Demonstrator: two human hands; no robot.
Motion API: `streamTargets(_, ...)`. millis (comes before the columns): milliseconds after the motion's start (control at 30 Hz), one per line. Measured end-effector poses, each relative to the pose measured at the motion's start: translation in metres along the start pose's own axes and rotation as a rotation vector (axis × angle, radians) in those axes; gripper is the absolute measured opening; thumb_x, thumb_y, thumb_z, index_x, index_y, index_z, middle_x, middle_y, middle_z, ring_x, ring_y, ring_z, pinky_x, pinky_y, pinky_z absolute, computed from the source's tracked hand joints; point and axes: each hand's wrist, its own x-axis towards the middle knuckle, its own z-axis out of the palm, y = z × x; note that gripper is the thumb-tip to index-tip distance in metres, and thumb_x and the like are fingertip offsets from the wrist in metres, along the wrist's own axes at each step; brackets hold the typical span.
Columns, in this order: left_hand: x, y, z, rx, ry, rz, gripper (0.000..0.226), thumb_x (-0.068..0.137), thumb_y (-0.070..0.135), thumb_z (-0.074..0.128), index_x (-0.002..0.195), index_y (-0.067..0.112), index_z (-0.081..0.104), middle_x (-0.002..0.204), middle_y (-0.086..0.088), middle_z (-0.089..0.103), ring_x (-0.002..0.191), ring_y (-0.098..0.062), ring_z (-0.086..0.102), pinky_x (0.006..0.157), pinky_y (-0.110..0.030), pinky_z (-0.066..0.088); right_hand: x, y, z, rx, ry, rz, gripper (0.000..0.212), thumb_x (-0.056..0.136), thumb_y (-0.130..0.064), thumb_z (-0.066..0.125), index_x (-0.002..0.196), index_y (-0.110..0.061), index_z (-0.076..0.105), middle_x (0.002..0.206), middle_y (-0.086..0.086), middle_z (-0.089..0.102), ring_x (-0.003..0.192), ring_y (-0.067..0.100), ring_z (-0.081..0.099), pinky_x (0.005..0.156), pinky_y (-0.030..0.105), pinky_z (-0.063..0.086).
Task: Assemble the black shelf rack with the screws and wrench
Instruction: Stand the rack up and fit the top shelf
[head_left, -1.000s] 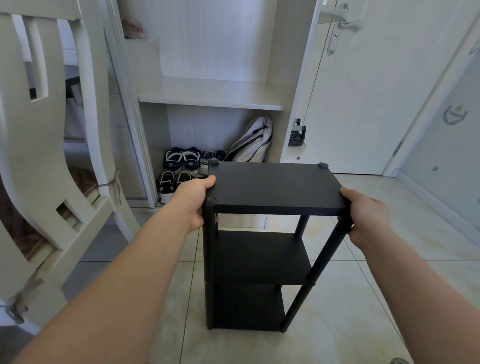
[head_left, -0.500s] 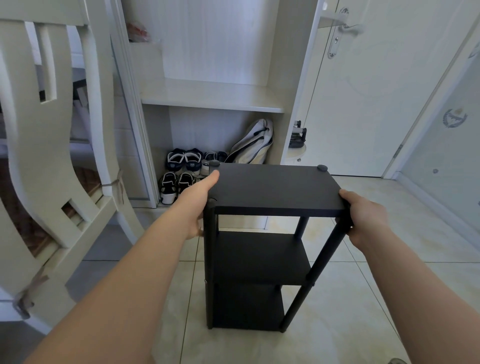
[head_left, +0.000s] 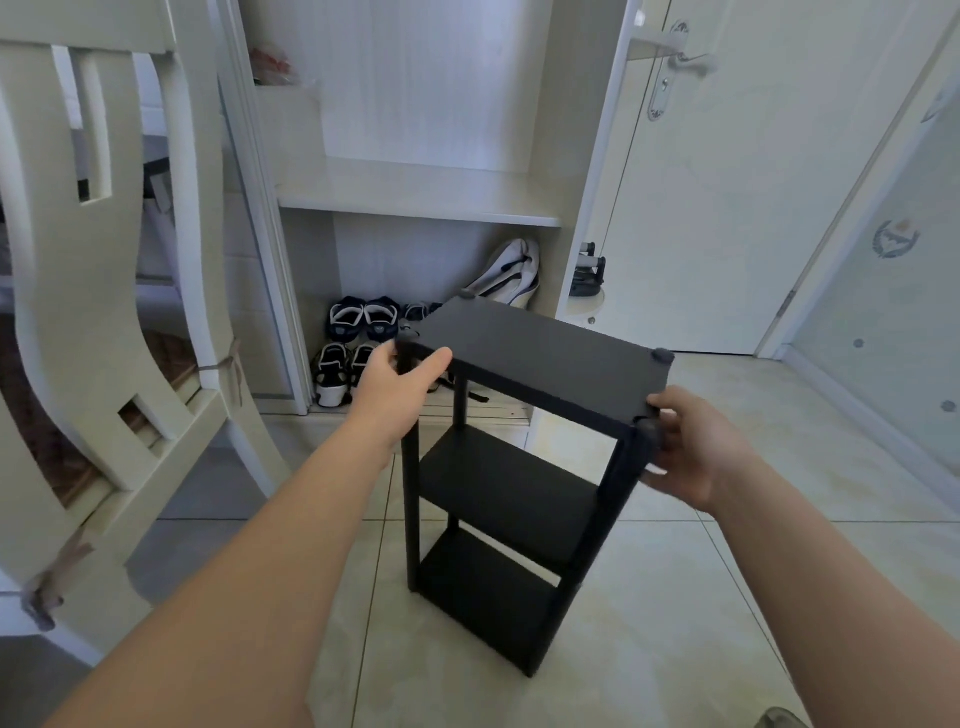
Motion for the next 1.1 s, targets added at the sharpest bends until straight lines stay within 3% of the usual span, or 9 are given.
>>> streamTargets(100,-0.007,0.005,0.015,-0.136,0.018,-0.127,0.041,0.088,0.051,0.068,0.121,0.034,0.051,0.105,0.012,0.056,0.114,-0.021,0.055,0.101,-0.043,0.044,-0.010,-0.004,-0.011,-0.221,-0.169,0.068,0.039,0.086,-0.049,0.070,0.089,-0.011,0.064,0.087,0.008,0.073,0.079,0.026,0.074,0.075,0.037,0.057)
streamTargets(200,-0.026,0.009,0.034,-0.070,-0.227,-0.280,0.055,0.086,0.062,0.064,0.126,0.026,0.053,0.113,0.001,0.067,0.102,-0.022,0.067,0.090,-0.043,0.054,-0.010,-0.008,-0.018,-0.258,-0.017,-0.008,0.059,0.081,-0.066,0.070,0.088,-0.008,0.070,0.087,0.009,0.077,0.074,0.024,0.074,0.063,0.031,0.056)
streamTargets(300,-0.044,0.006,0.059,0.008,-0.431,-0.243,0.053,0.088,0.060,0.063,0.126,0.023,0.056,0.100,0.000,0.077,0.092,-0.017,0.074,0.081,-0.038,0.056,-0.003,-0.001,-0.007,-0.151,0.004,-0.054,0.044,0.087,-0.050,0.073,0.090,-0.006,0.066,0.075,0.008,0.069,0.060,0.020,0.063,0.054,0.027,0.051)
streamTargets(467,-0.040,0.008,0.057,-0.007,-0.443,-0.214,0.036,0.094,0.041,0.064,0.113,0.010,0.065,0.090,-0.007,0.078,0.088,-0.015,0.075,0.075,-0.033,0.055,-0.001,0.005,0.008,0.046,-0.050,0.010,0.026,0.092,-0.031,0.071,0.089,-0.009,0.057,0.061,0.003,0.056,0.047,0.012,0.049,0.043,0.019,0.043)
streamTargets(633,-0.023,0.010,0.033,-0.115,-0.220,-0.203,0.021,0.096,0.030,0.063,0.103,0.011,0.066,0.082,-0.005,0.076,0.087,-0.022,0.071,0.088,-0.043,0.055,-0.021,0.011,0.023,-0.224,-0.201,0.029,0.037,0.087,-0.044,0.075,0.089,-0.007,0.070,0.083,0.008,0.077,0.051,0.013,0.060,0.049,0.022,0.048)
streamTargets(700,-0.020,0.010,0.031,-0.152,-0.102,-0.220,0.017,0.096,0.030,0.061,0.099,0.014,0.065,0.093,-0.007,0.074,0.090,-0.025,0.070,0.091,-0.043,0.056,-0.024,0.006,0.023,-0.375,-0.073,-0.121,0.039,0.088,-0.047,0.073,0.083,-0.008,0.071,0.075,0.004,0.076,0.049,0.012,0.058,0.048,0.022,0.044)
streamTargets(800,-0.023,0.010,0.030,-0.204,-0.098,-0.279,0.020,0.097,0.037,0.059,0.100,0.018,0.066,0.091,-0.002,0.074,0.079,-0.019,0.072,0.064,-0.031,0.059,-0.015,-0.003,0.018,-0.340,0.264,-0.429,0.031,0.090,-0.041,0.067,0.084,-0.011,0.066,0.076,0.005,0.069,0.060,0.014,0.057,0.057,0.029,0.045)
streamTargets(900,-0.032,0.013,0.030,-0.226,-0.155,-0.316,0.029,0.097,0.045,0.057,0.106,0.019,0.066,0.079,0.002,0.076,0.063,-0.014,0.072,0.046,-0.022,0.052,-0.006,-0.001,0.029,-0.319,0.187,-0.406,0.025,0.096,-0.046,0.060,0.095,-0.021,0.060,0.104,0.001,0.066,0.092,0.020,0.063,0.084,0.040,0.051)
streamTargets(1100,-0.034,0.009,0.028,-0.229,-0.197,-0.388,0.034,0.098,0.052,0.053,0.108,0.021,0.061,0.097,-0.004,0.071,0.086,-0.026,0.066,0.073,-0.040,0.060,0.006,0.007,0.045,-0.282,0.057,-0.344,0.033,0.095,-0.044,0.062,0.084,-0.013,0.063,0.077,0.006,0.057,0.076,0.021,0.056,0.086,0.039,0.060)
